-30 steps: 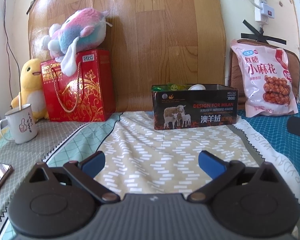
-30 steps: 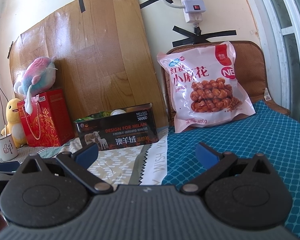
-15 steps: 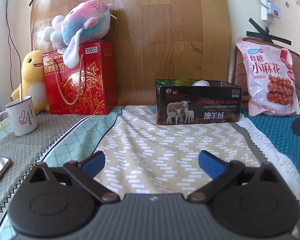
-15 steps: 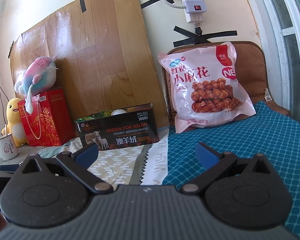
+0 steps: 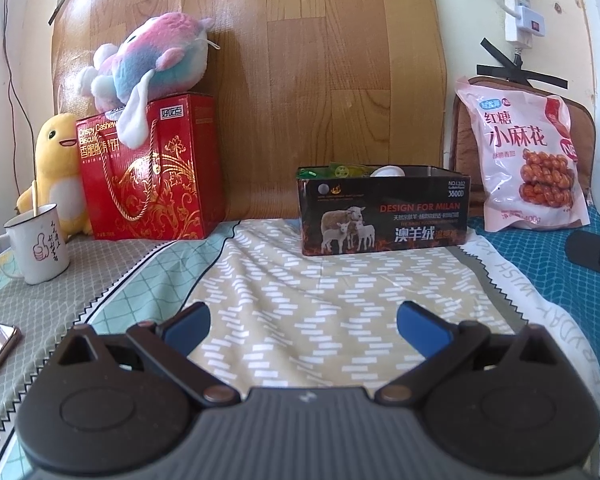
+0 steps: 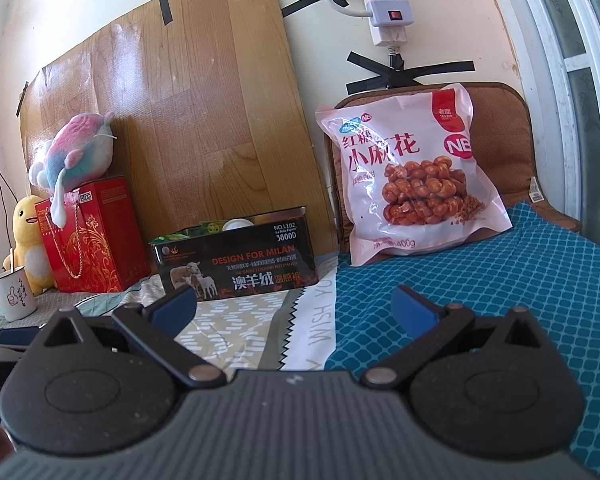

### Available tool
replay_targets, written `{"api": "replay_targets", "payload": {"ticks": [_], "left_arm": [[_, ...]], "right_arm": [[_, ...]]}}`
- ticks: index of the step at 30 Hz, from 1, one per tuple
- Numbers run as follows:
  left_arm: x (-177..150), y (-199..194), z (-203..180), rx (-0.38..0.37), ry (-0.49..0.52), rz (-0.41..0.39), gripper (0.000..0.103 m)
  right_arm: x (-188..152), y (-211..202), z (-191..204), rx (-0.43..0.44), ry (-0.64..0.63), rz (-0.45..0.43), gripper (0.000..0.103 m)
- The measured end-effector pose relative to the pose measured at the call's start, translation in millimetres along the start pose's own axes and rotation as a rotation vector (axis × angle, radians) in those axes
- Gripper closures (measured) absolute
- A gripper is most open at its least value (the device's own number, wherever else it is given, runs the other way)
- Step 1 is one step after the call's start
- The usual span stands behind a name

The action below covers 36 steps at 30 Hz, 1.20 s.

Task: Organize snacks

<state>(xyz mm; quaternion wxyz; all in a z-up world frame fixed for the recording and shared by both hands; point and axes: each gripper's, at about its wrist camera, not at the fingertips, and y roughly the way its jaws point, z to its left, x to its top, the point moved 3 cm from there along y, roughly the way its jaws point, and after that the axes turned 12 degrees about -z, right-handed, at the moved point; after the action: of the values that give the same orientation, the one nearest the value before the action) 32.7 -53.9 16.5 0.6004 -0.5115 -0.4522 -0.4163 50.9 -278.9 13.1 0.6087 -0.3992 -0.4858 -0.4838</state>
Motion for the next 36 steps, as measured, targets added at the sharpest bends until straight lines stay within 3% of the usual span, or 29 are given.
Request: {"api": "replay_targets", "payload": {"ticks": [12,18,36], "left_arm": [[-3,-2,-5,-0.002,0.026,0.004,0.000],[-2,-2,1,0.058,0.023,-0.001,0.000],[-3,1,3,0.061,0.008,0.021,0.000]], "right_arm": [[0,0,0,0.000,0.001,0.000,0.000],[0,0,1,-0.001,0.000,0.001,0.000],[0,0,0,0.000,0.000,0.002,0.000]]}}
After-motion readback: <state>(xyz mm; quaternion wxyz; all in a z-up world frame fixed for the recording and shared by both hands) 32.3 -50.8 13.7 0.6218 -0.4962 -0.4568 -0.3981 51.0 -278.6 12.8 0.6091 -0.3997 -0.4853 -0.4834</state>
